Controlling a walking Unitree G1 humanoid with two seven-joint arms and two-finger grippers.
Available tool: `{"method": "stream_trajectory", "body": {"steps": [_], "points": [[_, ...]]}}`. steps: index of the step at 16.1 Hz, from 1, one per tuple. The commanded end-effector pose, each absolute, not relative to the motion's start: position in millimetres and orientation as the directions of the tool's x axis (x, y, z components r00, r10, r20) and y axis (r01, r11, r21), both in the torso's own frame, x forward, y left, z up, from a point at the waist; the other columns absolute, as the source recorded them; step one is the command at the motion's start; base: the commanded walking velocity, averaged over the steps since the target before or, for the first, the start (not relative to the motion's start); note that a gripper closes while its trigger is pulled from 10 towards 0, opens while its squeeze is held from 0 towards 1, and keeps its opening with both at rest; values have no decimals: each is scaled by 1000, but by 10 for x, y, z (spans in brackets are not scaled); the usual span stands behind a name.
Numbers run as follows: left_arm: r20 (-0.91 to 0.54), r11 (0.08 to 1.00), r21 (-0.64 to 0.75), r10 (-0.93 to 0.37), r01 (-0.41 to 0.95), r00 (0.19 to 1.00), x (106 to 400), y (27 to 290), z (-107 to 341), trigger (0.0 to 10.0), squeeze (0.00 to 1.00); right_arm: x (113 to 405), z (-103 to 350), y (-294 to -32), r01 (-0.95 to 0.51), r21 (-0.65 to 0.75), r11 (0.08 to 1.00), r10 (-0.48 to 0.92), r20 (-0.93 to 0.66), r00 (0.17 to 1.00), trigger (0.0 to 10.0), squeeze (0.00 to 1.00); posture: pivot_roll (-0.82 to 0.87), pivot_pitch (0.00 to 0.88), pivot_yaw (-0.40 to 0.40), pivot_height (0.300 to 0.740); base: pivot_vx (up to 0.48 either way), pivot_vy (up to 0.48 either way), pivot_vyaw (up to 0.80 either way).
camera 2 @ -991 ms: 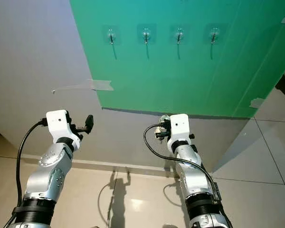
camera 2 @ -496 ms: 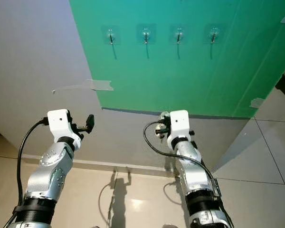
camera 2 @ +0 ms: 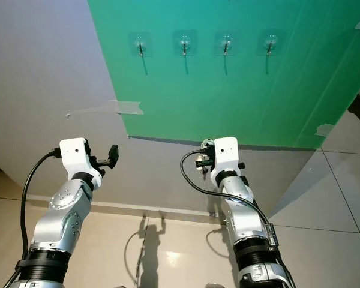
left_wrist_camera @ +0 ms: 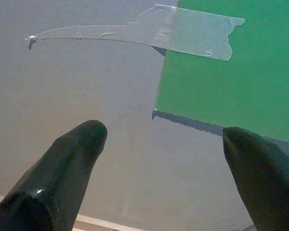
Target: Hang keys on a hook
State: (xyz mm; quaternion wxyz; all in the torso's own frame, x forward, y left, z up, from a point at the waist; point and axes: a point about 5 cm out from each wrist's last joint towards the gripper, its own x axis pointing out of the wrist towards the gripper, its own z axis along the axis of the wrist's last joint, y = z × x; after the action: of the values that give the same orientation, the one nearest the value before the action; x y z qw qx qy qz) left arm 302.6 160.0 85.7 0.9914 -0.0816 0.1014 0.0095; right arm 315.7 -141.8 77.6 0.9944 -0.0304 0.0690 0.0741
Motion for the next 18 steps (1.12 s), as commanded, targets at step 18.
{"method": "stream_trajectory", "body": {"steps": [18], "points": [[-204,992,-114,27,-51,979,3071,1606,873,10000,0,3818,1793,-983,-281,-84,956,287,77,955,10000,0,-149,0,56,740,0,0,0]]}}
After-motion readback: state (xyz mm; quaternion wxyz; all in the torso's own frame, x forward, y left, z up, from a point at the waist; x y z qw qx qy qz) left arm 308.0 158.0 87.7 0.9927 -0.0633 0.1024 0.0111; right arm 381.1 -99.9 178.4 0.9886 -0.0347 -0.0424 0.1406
